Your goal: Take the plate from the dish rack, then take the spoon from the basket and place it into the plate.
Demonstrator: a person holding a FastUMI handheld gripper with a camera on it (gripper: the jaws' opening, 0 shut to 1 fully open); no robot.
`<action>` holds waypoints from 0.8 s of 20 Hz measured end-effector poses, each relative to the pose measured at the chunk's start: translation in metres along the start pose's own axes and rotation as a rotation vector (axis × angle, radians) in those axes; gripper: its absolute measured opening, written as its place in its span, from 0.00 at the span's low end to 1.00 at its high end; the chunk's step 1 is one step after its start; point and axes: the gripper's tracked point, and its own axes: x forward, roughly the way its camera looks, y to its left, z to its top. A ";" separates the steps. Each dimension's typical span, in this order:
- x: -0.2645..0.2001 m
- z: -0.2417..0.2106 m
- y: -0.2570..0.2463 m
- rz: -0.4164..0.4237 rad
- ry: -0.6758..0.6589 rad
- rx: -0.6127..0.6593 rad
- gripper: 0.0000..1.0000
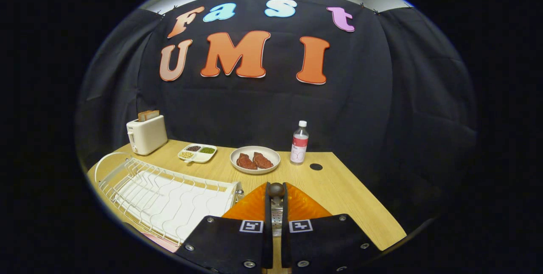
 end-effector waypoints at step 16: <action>-0.140 0.067 0.088 0.366 -0.121 -0.033 0.08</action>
